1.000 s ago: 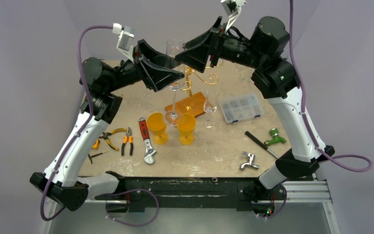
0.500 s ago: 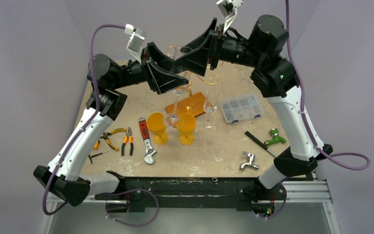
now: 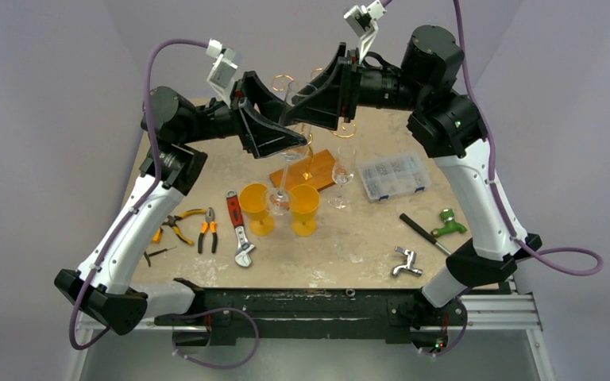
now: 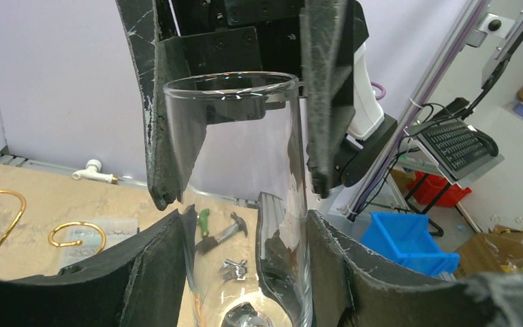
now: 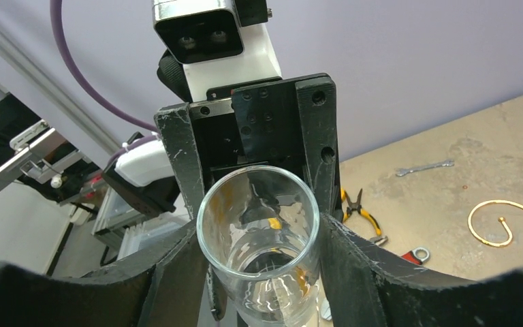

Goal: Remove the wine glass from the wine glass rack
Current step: Place the wine glass at the center of the board.

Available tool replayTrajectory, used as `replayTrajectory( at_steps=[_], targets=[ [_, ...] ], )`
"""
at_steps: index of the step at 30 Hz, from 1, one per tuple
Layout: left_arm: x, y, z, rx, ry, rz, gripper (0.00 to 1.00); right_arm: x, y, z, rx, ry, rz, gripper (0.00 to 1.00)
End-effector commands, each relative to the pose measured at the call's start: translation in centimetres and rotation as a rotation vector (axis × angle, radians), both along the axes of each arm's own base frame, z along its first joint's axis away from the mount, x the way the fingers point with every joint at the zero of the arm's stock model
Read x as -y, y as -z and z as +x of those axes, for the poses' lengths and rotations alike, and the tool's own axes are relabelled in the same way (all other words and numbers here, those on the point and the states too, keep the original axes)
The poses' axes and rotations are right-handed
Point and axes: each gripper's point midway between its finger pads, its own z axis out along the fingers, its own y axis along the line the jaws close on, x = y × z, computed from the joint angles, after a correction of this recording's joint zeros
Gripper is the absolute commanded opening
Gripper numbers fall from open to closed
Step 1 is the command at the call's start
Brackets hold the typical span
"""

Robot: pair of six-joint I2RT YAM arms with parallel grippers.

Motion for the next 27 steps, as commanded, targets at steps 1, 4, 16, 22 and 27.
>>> replayTrajectory(
  at_steps=[1,4,16,22,27],
  targets=[
    [-0.4,-2.5,-1.4,0.105,0.017,-0.039,0.0,0.0,-0.4,-1.2,0.021,-0.058,0.003,0.55],
    [-0.5,-2.6,-1.5,0.106,0.019,-0.039,0.0,0.1,-0.4,-1.2,0.026,-0.051,0.003,0.51],
    [-0.2,-2.6,-1.5,0.095,0.03,-0.036,0.0,-0.3,0.2,-1.5,0.007,-0.073,-0.007,0.63],
    [0.0,-2.7,-1.4,0.091,0.031,-0.04,0.0,-0.7,0.1,-1.4,-0.001,-0.067,0.003,0.59],
    [0.1,-2.7,-1.4,0.089,0.034,-0.038,0.0,-1.1,0.5,-1.4,-0.01,-0.073,-0.004,0.45]
  ],
)
